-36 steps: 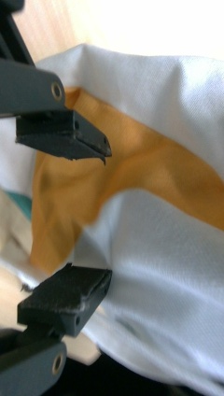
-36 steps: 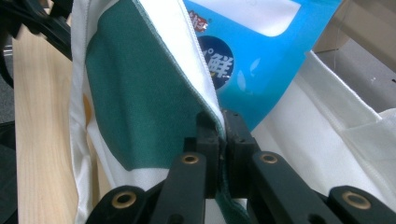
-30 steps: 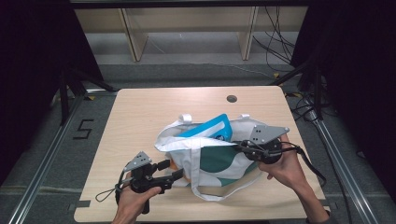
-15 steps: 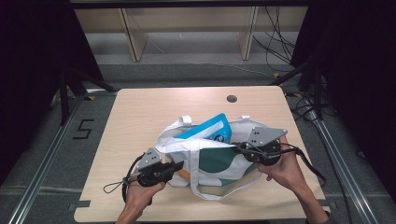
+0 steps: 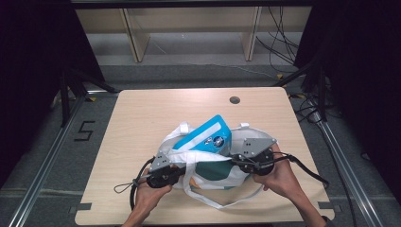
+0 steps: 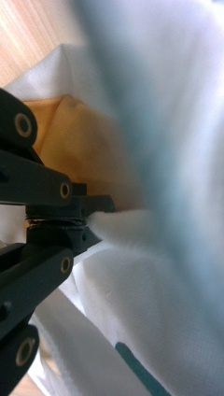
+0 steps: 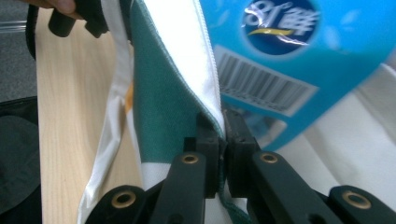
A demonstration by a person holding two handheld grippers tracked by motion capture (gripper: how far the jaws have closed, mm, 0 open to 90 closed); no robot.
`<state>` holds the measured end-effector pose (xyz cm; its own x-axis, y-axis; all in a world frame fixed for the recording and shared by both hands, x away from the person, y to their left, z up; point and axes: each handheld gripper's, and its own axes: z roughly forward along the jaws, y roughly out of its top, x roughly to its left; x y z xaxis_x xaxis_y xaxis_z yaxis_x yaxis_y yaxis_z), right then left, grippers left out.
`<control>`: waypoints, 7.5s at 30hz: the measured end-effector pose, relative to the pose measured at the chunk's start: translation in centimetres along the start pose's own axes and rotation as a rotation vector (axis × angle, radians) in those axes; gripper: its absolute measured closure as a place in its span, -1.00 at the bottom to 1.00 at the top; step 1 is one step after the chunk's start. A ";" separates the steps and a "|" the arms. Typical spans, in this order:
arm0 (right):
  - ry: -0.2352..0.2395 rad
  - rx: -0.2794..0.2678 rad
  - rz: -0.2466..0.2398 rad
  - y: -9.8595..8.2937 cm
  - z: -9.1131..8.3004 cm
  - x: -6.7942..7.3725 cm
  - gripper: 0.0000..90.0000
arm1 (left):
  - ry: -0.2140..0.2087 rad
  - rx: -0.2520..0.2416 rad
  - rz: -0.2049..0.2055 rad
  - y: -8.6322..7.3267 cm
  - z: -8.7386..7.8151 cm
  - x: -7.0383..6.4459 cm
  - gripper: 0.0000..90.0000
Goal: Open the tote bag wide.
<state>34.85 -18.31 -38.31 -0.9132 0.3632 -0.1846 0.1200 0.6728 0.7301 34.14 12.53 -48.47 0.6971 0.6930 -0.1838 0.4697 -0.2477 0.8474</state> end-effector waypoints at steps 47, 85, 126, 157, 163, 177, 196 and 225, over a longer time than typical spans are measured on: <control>0.028 0.150 0.010 -3.7 6.5 1.7 0.94 | 0.032 0.072 0.034 1.2 -0.6 -0.1 0.99; -0.189 -0.009 0.156 -3.8 -1.2 -7.8 0.71 | 0.254 -0.076 0.113 5.8 -4.1 2.5 0.17; -0.107 -0.001 0.269 -5.0 -1.0 -8.5 0.58 | 0.031 0.008 -0.064 4.7 -2.4 3.7 0.41; -0.073 0.281 0.148 -8.9 6.4 -1.5 1.00 | 0.080 0.157 0.052 -1.1 2.2 1.4 0.94; -0.067 0.241 0.175 -8.9 7.1 -2.4 1.00 | 0.096 0.144 0.037 -0.6 3.1 2.3 0.94; -0.087 0.230 0.230 -8.1 9.2 -6.2 1.00 | 0.118 0.101 -0.032 0.8 4.8 5.5 0.95; -0.086 0.051 0.244 -6.3 4.8 -6.3 0.84 | 0.148 -0.007 -0.042 3.2 1.5 3.0 0.70; 0.035 0.134 0.133 -5.8 10.4 -0.9 1.00 | 0.163 0.148 0.100 0.2 4.5 1.8 0.83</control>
<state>39.01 -15.83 -49.19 -0.8983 0.4341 -0.0677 0.2896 0.7010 0.6517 37.91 10.68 -50.85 0.6528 0.7574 -0.0097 0.4855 -0.4085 0.7729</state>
